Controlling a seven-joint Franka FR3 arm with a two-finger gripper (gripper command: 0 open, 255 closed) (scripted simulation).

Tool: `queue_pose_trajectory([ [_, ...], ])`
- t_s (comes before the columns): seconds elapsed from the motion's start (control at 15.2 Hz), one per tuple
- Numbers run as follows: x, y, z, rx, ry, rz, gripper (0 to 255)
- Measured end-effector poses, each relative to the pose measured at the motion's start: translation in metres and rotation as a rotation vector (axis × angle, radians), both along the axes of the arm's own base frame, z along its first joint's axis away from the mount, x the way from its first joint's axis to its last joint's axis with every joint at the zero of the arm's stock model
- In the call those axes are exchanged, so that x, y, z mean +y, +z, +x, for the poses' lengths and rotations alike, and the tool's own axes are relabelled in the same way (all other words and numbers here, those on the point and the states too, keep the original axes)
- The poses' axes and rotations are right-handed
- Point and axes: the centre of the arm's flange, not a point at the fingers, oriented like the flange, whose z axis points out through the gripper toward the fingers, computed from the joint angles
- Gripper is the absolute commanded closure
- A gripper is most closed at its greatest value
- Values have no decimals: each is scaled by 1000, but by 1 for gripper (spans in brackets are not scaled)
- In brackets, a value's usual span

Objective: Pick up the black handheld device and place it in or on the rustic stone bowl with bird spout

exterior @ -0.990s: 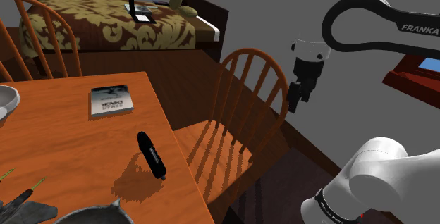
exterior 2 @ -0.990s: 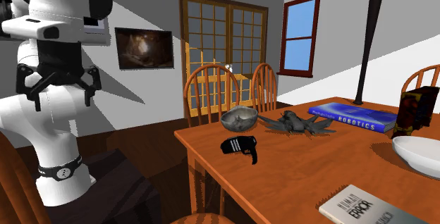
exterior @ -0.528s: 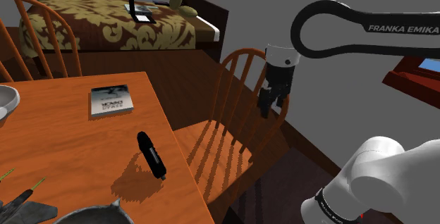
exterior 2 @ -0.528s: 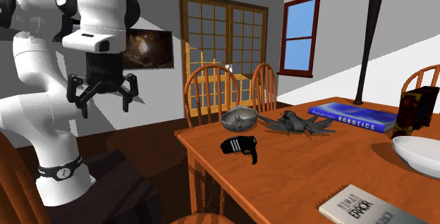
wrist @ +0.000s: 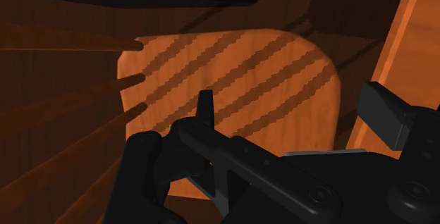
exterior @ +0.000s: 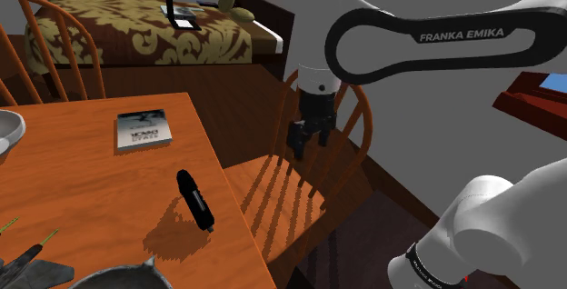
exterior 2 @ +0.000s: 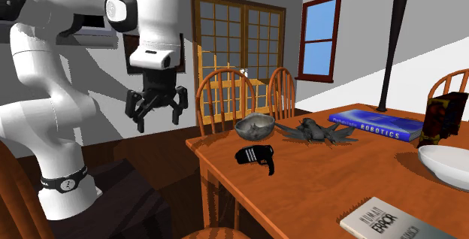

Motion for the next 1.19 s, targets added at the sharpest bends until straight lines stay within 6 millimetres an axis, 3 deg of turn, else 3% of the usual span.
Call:
queue_pose_trajectory([
  [1.19, 199, -48, 104, -17, 13, 63, 0],
])
